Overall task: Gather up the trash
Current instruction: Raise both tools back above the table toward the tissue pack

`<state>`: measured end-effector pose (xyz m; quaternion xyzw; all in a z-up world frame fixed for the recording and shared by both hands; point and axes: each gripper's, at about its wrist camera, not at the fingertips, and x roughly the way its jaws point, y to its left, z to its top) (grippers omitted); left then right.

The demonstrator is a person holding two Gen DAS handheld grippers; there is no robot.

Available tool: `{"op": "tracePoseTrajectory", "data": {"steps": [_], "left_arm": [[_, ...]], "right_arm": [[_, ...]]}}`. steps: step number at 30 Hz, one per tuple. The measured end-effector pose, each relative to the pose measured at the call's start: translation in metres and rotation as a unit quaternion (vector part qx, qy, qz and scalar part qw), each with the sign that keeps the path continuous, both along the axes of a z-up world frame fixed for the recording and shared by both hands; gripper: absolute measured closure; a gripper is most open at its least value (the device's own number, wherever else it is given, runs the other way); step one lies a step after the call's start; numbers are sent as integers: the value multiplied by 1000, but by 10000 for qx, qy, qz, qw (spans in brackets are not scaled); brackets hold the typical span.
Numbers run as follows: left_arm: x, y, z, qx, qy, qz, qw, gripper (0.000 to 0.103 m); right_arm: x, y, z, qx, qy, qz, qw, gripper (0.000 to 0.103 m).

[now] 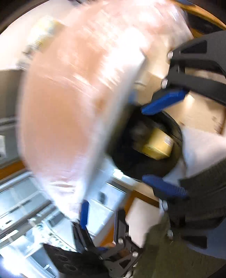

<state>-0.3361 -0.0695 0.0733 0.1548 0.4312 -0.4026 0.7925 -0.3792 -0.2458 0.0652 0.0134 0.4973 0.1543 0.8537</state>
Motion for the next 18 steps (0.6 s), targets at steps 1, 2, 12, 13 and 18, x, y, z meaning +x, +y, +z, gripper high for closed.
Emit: {"op": "tracePoseTrajectory", "data": {"steps": [1, 2, 12, 13, 18], "left_arm": [[11, 4, 11, -57, -224, 215, 9995, 6], [27, 9, 21, -175, -451, 510, 9975, 5], [204, 39, -5, -30, -673, 2721, 9599, 4], [218, 39, -14, 25, -596, 2866, 9562, 4], [263, 46, -38, 218, -424, 3190, 9465, 4]], "right_arm": [[12, -12, 13, -107, -314, -299, 9990, 5], [25, -25, 22, -191, -570, -618, 9963, 4], [173, -148, -25, -788, -502, -2968, 9504, 4], [180, -153, -31, -772, -407, -3066, 9478, 4], [199, -177, -41, -941, -296, -3354, 9369, 5]]}}
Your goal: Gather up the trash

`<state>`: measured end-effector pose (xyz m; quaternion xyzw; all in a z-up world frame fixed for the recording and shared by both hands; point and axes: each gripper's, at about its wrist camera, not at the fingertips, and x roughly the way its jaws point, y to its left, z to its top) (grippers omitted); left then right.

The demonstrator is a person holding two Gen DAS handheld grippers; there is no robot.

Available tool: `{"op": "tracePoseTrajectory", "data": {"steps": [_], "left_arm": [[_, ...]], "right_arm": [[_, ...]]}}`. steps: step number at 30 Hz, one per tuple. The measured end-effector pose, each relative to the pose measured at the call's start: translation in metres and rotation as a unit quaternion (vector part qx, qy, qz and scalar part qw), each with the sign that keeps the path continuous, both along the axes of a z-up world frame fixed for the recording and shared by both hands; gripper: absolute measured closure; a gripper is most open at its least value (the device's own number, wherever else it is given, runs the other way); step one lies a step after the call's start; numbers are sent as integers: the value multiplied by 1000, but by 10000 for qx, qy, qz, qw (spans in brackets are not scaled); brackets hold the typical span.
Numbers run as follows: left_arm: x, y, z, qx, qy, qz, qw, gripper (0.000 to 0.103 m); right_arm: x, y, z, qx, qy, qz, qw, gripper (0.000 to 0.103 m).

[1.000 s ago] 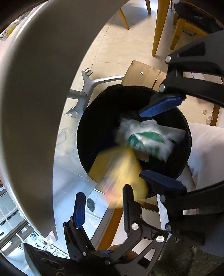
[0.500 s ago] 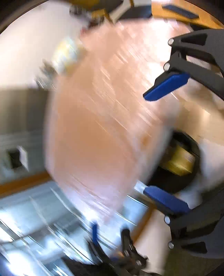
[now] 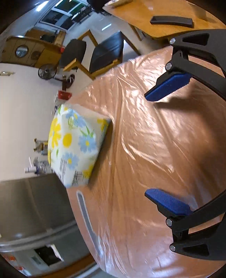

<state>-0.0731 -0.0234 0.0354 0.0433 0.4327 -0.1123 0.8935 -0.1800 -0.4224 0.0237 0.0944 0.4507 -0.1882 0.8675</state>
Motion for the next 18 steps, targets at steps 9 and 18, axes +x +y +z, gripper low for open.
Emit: {"op": "tracePoseTrajectory", "data": {"steps": [9, 18], "left_arm": [[39, 0, -15, 48, 178, 440, 9989, 4], [52, 7, -19, 218, 173, 550, 9981, 4]], "right_arm": [[18, -30, -11, 66, -7, -374, 9993, 4], [23, -50, -13, -86, 10, -615, 9981, 4]]}}
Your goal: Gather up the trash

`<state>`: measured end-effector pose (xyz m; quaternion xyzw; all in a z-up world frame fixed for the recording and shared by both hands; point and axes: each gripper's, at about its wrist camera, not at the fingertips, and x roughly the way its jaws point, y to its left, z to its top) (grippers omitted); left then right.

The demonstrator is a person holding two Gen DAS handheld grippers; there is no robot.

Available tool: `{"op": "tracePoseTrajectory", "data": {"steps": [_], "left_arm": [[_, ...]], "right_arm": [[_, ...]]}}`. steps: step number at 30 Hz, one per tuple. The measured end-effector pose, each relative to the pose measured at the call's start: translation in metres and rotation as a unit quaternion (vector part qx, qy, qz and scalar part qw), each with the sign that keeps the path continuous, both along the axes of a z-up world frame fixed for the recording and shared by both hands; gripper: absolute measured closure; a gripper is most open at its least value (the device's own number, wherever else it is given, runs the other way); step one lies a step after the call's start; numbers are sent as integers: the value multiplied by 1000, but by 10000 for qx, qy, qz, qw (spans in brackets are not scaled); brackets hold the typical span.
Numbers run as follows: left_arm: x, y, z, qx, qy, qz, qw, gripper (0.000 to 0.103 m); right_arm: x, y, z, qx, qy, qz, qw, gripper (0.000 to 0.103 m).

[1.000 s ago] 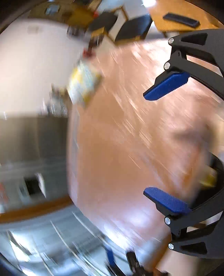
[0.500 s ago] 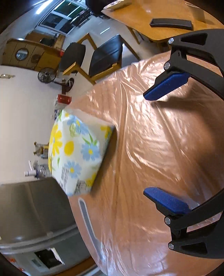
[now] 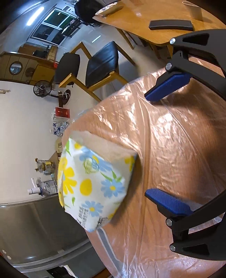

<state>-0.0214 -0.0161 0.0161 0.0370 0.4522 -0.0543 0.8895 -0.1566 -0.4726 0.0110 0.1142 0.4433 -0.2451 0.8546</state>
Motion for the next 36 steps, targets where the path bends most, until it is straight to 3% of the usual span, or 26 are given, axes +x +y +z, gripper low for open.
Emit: {"op": "tracePoseTrajectory", "data": {"steps": [4, 36], "left_arm": [[5, 3, -4, -74, 111, 38, 9999, 4], [8, 5, -4, -93, 159, 66, 9998, 1]], "right_arm": [[1, -15, -3, 92, -33, -2, 10000, 4], [0, -14, -3, 94, -38, -20, 9999, 4]]}}
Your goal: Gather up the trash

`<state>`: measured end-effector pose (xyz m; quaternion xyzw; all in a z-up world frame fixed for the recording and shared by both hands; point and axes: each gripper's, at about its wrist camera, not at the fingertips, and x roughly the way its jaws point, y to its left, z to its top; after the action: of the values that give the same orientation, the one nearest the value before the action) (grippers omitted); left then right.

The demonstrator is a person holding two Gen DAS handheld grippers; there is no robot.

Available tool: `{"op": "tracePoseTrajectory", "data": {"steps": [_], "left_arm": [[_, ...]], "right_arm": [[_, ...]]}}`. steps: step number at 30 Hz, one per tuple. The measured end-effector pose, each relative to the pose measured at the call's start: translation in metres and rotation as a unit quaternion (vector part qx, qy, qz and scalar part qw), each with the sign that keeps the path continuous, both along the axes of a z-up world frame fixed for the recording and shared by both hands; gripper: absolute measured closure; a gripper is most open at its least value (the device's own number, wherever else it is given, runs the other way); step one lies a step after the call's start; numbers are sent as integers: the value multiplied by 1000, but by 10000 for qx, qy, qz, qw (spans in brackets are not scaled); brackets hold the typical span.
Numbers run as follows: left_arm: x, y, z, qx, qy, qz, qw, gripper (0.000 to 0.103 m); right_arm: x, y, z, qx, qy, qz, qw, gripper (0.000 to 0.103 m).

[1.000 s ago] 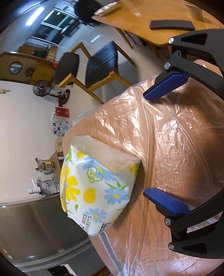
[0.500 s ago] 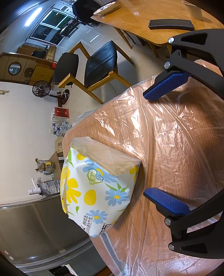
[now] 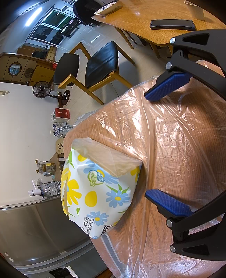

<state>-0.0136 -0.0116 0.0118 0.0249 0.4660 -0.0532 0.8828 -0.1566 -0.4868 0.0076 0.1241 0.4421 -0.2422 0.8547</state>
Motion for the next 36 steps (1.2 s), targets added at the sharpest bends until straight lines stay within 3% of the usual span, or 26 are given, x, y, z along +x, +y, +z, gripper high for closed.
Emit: {"op": "tracePoseTrajectory", "data": {"steps": [36], "left_arm": [[0, 0, 0, 1, 0, 0, 10000, 1]], "right_arm": [[0, 0, 0, -1, 1, 2, 10000, 4]]}}
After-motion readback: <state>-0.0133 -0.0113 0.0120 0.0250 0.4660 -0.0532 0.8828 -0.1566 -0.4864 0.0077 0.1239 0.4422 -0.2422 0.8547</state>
